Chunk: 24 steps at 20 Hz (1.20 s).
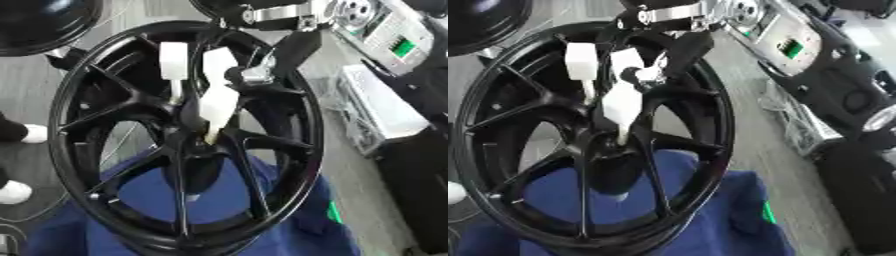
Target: Pull the pin out of the wheel hub.
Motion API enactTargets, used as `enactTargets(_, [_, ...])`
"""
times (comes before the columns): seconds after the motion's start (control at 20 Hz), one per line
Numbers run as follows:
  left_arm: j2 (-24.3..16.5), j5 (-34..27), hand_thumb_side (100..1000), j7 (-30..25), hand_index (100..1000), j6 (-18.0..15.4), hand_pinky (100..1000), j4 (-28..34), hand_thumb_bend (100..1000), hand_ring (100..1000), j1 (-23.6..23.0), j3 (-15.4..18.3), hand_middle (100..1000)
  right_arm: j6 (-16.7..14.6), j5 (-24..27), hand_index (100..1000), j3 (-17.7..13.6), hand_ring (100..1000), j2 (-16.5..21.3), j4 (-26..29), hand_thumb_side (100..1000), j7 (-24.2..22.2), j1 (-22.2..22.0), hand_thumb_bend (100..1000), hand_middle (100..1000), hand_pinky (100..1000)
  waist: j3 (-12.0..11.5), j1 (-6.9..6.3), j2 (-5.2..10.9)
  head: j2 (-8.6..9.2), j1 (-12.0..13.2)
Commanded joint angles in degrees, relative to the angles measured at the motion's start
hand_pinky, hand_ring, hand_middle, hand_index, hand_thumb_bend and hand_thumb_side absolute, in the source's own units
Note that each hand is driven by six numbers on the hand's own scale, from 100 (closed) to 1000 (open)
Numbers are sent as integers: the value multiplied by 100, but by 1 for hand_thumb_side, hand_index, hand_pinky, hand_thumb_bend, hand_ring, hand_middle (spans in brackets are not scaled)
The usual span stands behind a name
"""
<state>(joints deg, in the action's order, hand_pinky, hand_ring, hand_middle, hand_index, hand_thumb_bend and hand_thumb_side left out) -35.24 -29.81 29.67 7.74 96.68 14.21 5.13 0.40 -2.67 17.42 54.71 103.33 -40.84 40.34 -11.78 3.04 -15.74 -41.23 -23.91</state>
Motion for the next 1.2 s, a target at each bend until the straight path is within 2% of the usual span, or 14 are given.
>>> enactTargets(0.05, [-137,-34,767,14,678,-9,465,33,102,704,26,78,642,-209,-200,956,-47,940,135,-16,532,78,90,304,936,1000,-14,-20,131,-18,-74])
enactTargets(0.3, [-107,-40,769,10,676,4,465,16,102,695,11,69,640,-411,-407,956,-72,940,87,-108,510,320,103,306,933,1000,-52,-14,115,-3,-142])
enactTargets(0.6, [-87,-34,770,10,676,10,465,13,101,695,-4,70,639,-426,-483,953,-91,937,76,-149,498,493,97,292,927,1000,-93,-8,89,18,-229])
enactTargets(0.65, [-86,-28,770,11,676,12,466,13,100,695,-9,72,639,-424,-506,952,-88,936,74,-170,461,499,87,271,925,1000,-97,-6,83,22,-237])
enactTargets(0.7, [-85,-27,771,14,676,13,466,12,100,695,-15,75,639,-424,-535,950,-85,933,70,-202,496,500,76,279,920,1000,-99,-5,74,30,-243])
enactTargets(1.2, [-66,-9,774,40,676,19,468,19,100,696,-45,91,640,-505,-781,941,-38,919,12,-479,493,417,34,254,894,1000,-113,2,-25,24,-271])
